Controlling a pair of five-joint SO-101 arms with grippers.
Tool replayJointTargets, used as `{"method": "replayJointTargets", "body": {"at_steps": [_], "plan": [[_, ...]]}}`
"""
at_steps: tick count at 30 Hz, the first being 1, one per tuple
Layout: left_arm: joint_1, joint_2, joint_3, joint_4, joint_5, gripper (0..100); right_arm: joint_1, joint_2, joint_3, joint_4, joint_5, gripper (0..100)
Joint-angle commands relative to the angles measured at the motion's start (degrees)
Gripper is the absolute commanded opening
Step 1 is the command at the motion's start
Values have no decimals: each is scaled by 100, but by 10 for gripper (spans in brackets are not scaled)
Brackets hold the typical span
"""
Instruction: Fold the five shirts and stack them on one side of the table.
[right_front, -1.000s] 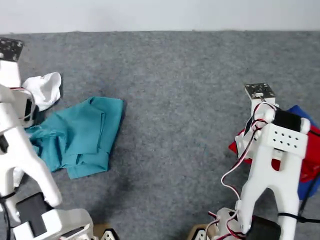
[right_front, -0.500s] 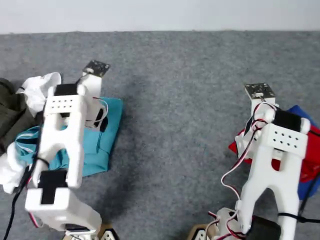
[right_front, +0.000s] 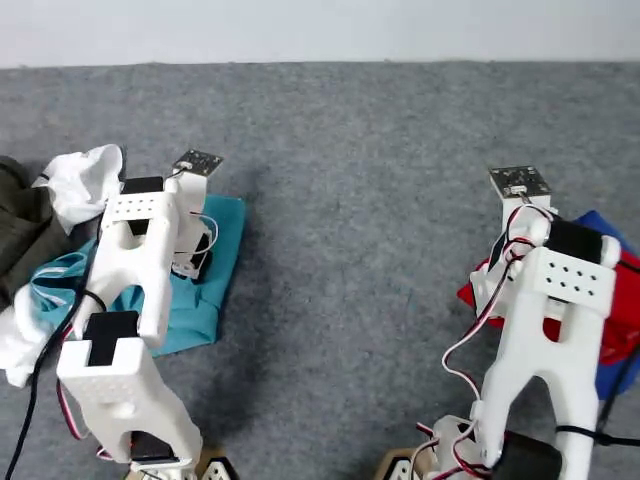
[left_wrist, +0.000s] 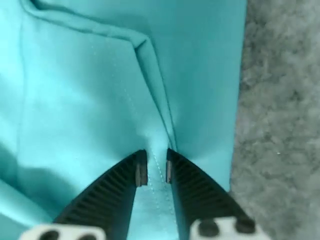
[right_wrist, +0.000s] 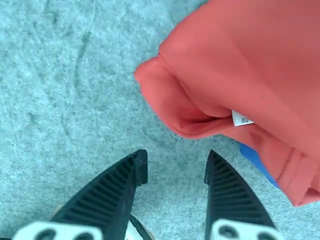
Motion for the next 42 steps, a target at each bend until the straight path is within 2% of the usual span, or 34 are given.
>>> {"method": "replayJointTargets", "body": {"at_steps": [1, 5, 9, 17, 26, 36, 42], "plan": [[-18, -35, -312, 475, 44, 88, 31, -198, -18, -40, -26, 197], [-9, -35, -1007, 1389, 35, 117, 31, -198, -18, -40, -26, 197], [9, -35, -1314, 1837, 35, 120, 31, -198, -18, -40, -26, 197], [70, 378, -1209, 1776, 35, 117, 31, -198, -18, -40, -26, 197], [633, 589, -1209, 1749, 35, 115, 31, -198, -18, -40, -26, 197], [598, 589, -1209, 1749, 35, 114, 31, -198, -18, -40, -26, 197], [589, 589, -1209, 1802, 35, 75, 31, -198, -18, -40, -26, 197]]}}
